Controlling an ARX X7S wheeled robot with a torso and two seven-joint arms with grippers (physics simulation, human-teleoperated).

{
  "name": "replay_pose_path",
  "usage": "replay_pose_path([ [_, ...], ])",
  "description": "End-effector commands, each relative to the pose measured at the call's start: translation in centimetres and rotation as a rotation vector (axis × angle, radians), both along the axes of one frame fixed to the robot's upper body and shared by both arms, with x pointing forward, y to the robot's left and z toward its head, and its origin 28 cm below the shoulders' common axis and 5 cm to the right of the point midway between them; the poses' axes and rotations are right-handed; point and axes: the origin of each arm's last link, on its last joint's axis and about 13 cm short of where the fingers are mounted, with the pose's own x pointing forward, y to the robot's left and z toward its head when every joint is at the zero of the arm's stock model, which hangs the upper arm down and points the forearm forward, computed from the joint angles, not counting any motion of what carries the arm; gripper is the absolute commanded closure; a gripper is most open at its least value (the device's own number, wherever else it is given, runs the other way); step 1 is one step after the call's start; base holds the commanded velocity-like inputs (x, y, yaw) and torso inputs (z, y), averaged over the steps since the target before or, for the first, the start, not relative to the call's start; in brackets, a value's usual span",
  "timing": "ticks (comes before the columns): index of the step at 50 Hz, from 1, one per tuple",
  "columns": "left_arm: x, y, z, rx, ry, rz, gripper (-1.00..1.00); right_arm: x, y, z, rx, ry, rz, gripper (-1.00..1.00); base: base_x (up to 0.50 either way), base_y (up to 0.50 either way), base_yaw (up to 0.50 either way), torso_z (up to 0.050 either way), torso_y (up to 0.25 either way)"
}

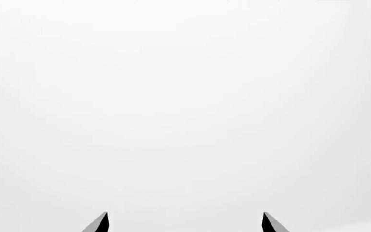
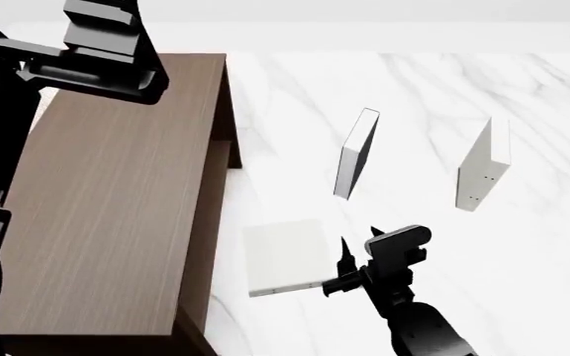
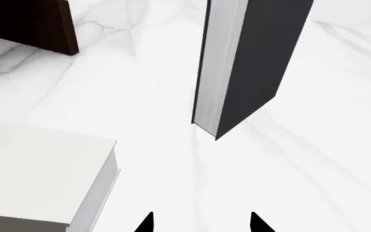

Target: Pick up the book on the right and place it under the cabinet shelf.

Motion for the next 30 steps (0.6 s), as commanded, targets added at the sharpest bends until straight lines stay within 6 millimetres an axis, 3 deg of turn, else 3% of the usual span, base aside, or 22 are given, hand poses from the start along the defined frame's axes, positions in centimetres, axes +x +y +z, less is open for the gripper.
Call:
replay_pose_path([
  [1, -0.1, 0.0, 0.2, -0.001, -0.005, -0.005, -1.0, -2.2, 1.4, -3.0, -0.12, 0.151, 0.098, -1.0, 0.0, 0.0, 0.0, 0.0, -0.01],
  [30, 0.1, 0.2, -0.1, -0.005, -0.005, -0.008, -1.0, -2.5, 4.1, -2.6, -0.127, 0.15, 0.224, -1.0, 0.0, 0.0, 0.0, -0.001, -0.005],
])
